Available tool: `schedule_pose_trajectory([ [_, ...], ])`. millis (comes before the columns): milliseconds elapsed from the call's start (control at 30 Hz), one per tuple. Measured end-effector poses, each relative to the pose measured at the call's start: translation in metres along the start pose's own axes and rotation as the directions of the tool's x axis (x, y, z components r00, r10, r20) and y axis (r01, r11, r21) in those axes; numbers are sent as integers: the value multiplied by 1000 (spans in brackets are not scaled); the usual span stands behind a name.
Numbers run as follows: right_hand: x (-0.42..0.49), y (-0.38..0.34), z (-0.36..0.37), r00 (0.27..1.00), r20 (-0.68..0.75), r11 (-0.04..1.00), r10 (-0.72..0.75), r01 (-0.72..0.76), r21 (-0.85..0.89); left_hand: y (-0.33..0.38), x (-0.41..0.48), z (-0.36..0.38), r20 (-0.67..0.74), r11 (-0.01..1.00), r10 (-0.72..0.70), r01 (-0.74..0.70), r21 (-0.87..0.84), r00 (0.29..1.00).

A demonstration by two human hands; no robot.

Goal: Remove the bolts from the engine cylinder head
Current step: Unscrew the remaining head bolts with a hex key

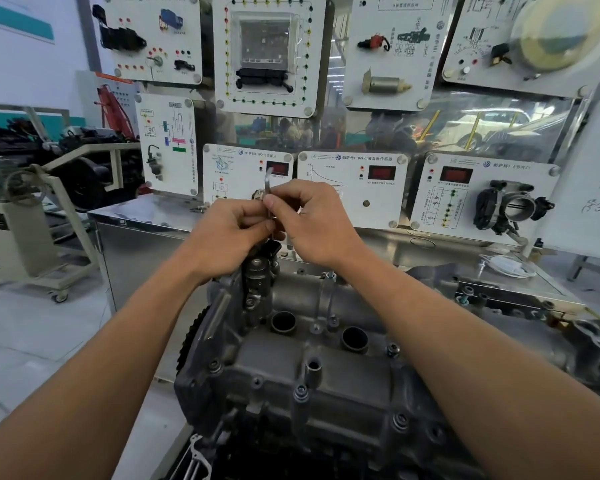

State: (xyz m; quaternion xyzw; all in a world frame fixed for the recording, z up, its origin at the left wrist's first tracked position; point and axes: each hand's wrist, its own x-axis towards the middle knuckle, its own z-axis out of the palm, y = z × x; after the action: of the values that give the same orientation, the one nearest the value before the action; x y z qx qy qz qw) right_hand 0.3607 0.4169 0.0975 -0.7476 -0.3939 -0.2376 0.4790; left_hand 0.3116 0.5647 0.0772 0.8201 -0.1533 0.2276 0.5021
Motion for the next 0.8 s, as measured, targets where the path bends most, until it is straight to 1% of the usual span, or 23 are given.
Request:
schedule_pose_trajectory([
  [133,-2,1,2,999,18,1000,-27,27,3,4,0,0,-85,1000,5,-3,21,996],
  [300,-2,4,7,996,-81,996,28,-21,82,14,2,6,-184,999,21,-13,44,983],
  [400,-1,5,7,985,-146,989,93,-74,127,15,3,7,-197,999,35,-27,45,980],
  [500,-1,5,8,985,-141,990,103,-87,116,11,4,9,-217,995,37,-16,98,976],
  [567,-2,3,6,990,-112,993,89,-79,90,10,3,8,-183,988,68,-40,151,981],
  [633,-1,1,4,995,-81,997,65,-61,51,11,1,5,-107,980,96,-75,186,990],
  [700,-1,-1,4,998,-44,999,38,-38,-11,10,0,3,-46,974,90,-78,214,995],
  [800,-1,-1,6,1000,2,995,-25,25,-99,7,-1,2,-54,976,69,-56,209,996],
])
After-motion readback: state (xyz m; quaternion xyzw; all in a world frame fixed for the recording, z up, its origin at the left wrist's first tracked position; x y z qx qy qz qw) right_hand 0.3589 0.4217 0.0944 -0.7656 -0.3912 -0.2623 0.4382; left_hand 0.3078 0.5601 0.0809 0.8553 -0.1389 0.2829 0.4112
